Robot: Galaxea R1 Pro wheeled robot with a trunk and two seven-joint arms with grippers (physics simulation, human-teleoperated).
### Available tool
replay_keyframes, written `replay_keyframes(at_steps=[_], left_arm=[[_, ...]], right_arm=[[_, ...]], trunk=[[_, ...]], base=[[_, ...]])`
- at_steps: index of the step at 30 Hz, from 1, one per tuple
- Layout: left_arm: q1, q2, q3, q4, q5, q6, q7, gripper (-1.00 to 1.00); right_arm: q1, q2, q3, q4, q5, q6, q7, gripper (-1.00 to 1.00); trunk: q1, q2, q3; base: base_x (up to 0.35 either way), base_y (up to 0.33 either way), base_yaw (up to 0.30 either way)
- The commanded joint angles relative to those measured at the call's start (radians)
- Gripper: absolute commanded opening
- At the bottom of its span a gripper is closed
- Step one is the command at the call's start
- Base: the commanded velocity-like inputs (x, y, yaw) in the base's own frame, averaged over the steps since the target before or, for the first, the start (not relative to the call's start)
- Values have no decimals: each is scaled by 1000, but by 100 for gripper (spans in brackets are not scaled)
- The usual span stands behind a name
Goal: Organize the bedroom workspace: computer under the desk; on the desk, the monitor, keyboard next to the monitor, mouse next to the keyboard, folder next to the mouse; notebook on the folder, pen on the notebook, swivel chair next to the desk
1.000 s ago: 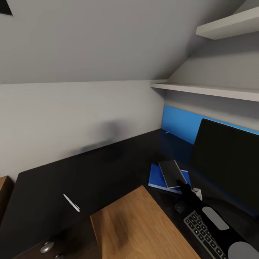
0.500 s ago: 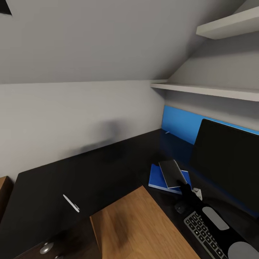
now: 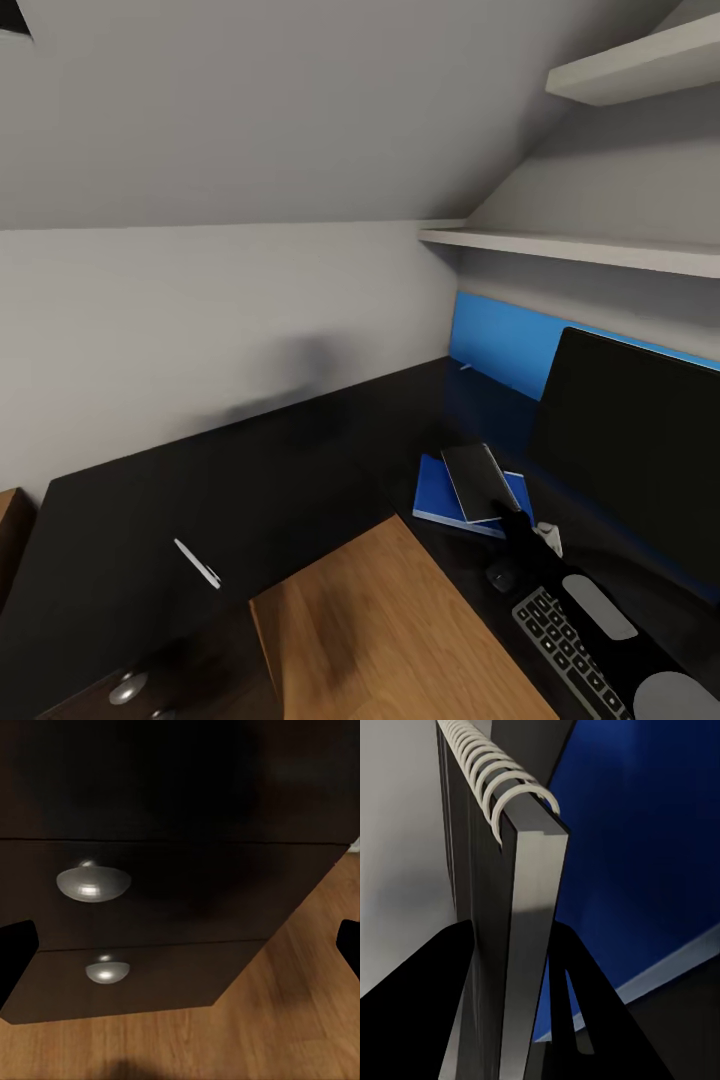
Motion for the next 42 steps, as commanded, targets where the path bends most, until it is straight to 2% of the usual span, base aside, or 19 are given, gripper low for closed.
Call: replay_keyframes(at_steps=[1, 42], left_arm=[[-1, 0, -8, 0, 11, -3, -1, 100], [-1, 0, -8, 0, 11, -5, -2, 100]], right_arm=[[-1, -1, 5, 0, -10, 1, 2, -100], [-1, -2, 5, 0, -8, 0, -14, -100]], trunk=[[0, -1, -1], [0, -1, -1]], base=[[0, 0, 0], [-24, 0, 0]])
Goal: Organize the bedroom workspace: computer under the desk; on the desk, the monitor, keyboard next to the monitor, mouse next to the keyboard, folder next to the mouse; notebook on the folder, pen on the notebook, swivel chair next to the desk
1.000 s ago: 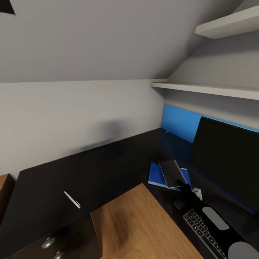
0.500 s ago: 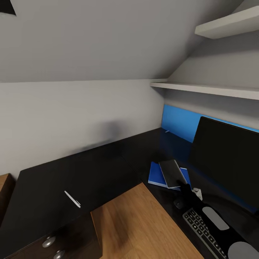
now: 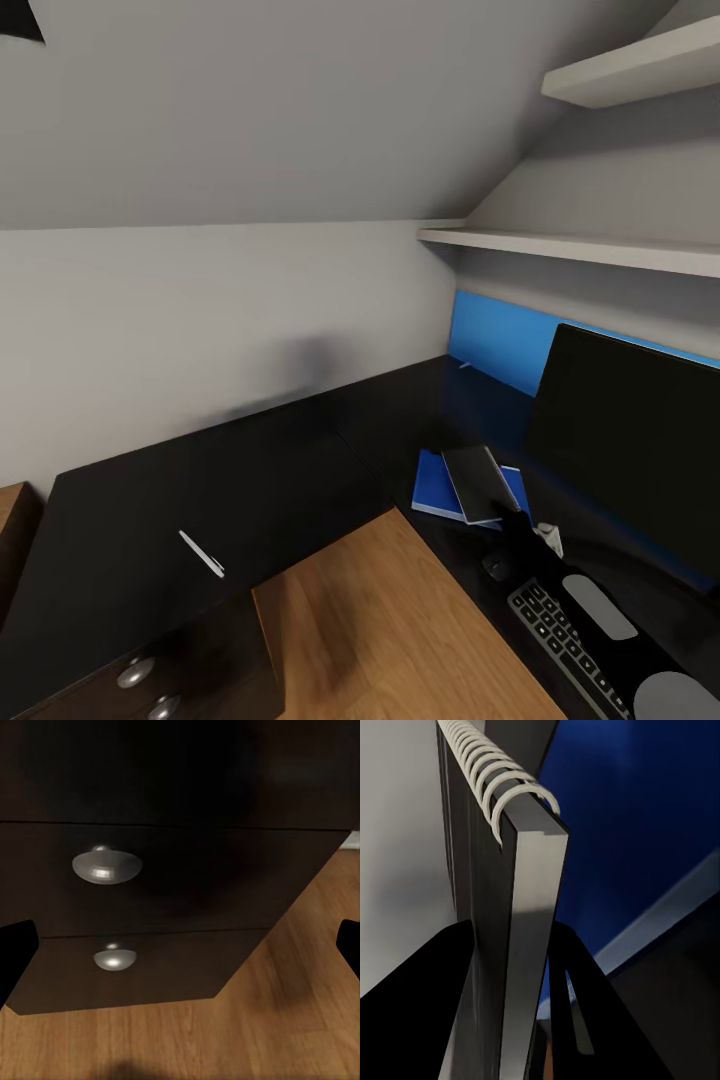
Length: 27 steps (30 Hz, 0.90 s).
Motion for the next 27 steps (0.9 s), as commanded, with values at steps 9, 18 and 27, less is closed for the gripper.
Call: replay_keyframes(at_steps=[9, 18, 27], left_arm=[[-1, 2, -8, 0, 11, -2, -1, 100], [-1, 2, -7, 0, 11, -3, -2, 100], [-1, 2, -7, 0, 11, -2, -1, 100]], right_arm=[[-1, -2, 4, 0, -10, 0, -8, -100], [-1, -2, 4, 0, -10, -2, -9, -100], [-1, -2, 4, 0, -10, -3, -8, -100]], trunk=[[0, -1, -1], [0, -1, -1], [0, -1, -1]], base=[[0, 0, 0], [18, 0, 0], [71, 0, 0]])
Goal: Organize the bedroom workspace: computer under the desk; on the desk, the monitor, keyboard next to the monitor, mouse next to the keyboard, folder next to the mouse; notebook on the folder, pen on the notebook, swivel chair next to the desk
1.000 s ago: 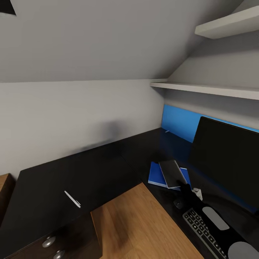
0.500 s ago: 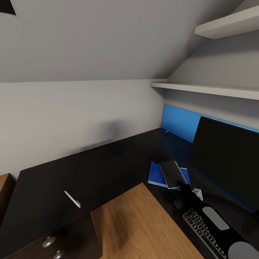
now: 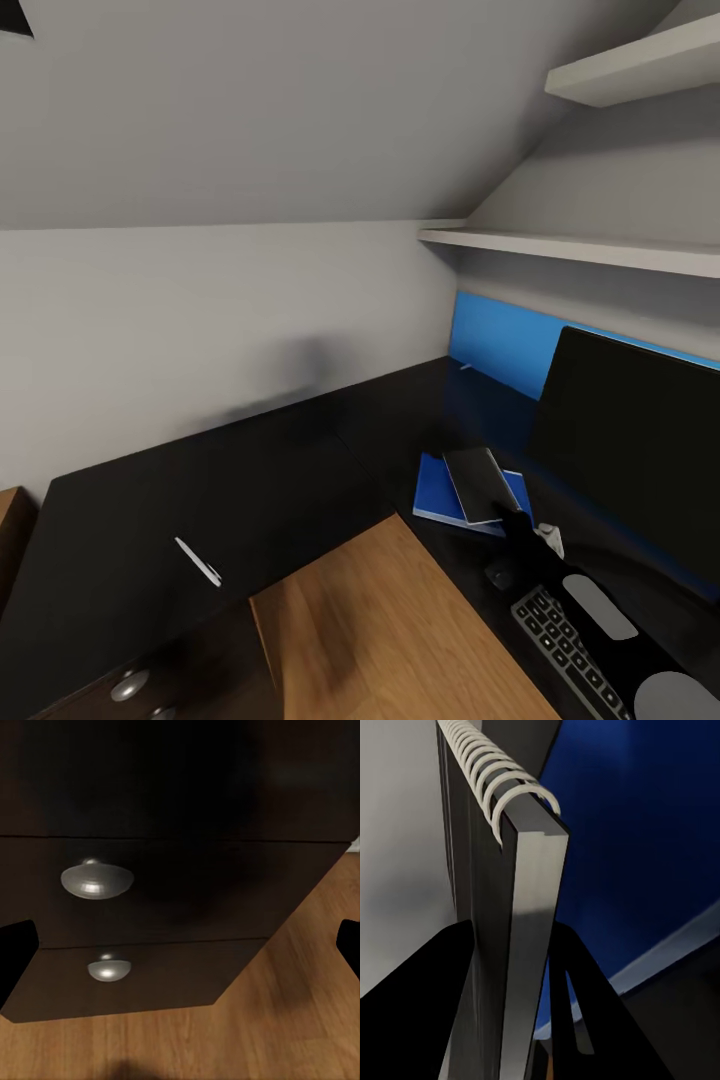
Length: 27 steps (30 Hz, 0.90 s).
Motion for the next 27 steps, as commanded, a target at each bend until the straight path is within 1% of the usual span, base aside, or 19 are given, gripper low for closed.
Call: replay_keyframes(at_steps=[1, 12, 13, 27], left_arm=[[-1, 1, -8, 0, 11, -3, -1, 100], [-1, 1, -8, 0, 11, -3, -1, 100], [-1, 1, -8, 0, 11, -3, -1, 100], [-1, 1, -8, -1, 11, -4, -1, 100]], right_arm=[[-1, -1, 4, 0, -10, 1, 2, -100], [-1, -1, 4, 2, -10, 3, 1, -100], [-1, -1, 4, 2, -10, 3, 1, 100], [-1, -2, 4, 2, -10, 4, 2, 100]], trunk=[[0, -1, -1], [0, -1, -1], [0, -1, -1], [0, -1, -1]], base=[[11, 0, 0], [2, 0, 0], [0, 0, 0], [0, 0, 0]])
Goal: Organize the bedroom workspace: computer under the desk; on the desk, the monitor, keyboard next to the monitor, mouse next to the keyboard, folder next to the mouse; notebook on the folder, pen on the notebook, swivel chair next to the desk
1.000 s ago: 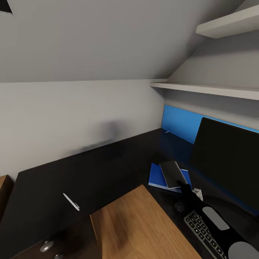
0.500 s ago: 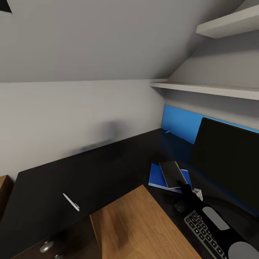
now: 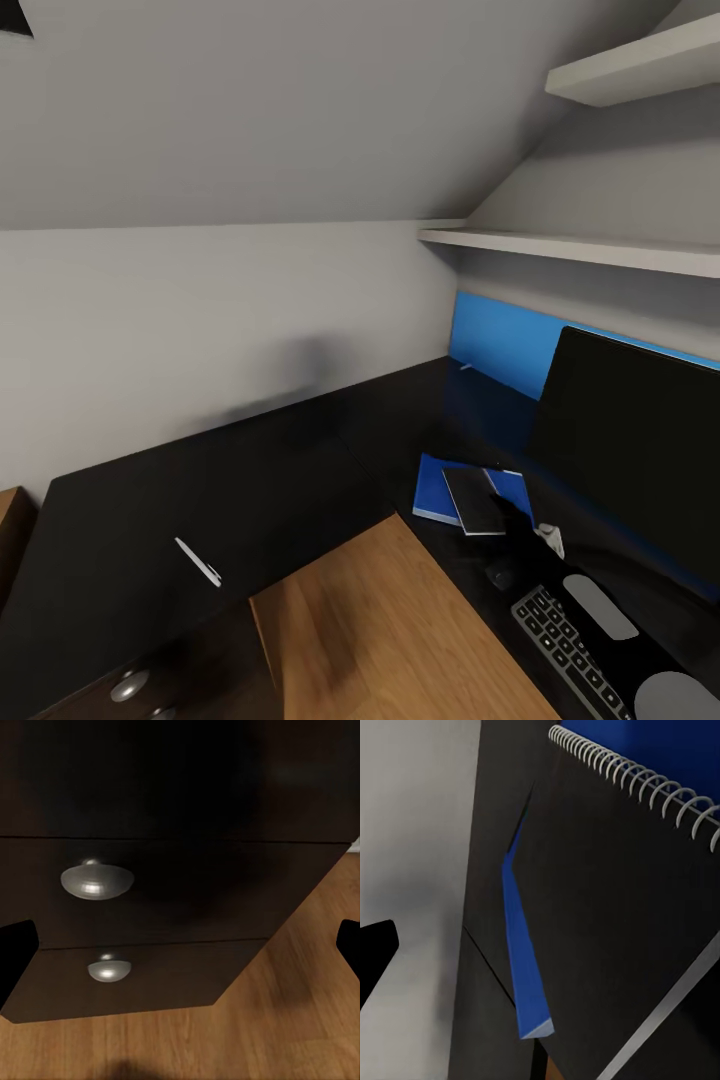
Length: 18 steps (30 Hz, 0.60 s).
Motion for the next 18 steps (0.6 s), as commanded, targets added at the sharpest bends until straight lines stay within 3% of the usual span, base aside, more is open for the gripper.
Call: replay_keyframes(at_steps=[1, 15, 18], left_arm=[[-1, 1, -8, 0, 10, -3, -1, 100], [-1, 1, -8, 0, 10, -6, -1, 100], [-1, 1, -8, 0, 10, -6, -1, 100]], right_arm=[[-1, -1, 5, 0, -9, 0, 3, 100], [-1, -3, 5, 0, -9, 0, 4, 100], [-1, -3, 5, 0, -9, 0, 4, 100]], trunk=[[0, -1, -1], [0, -1, -1], [-12, 20, 8]], base=[[0, 0, 0], [0, 0, 0], [0, 0, 0]])
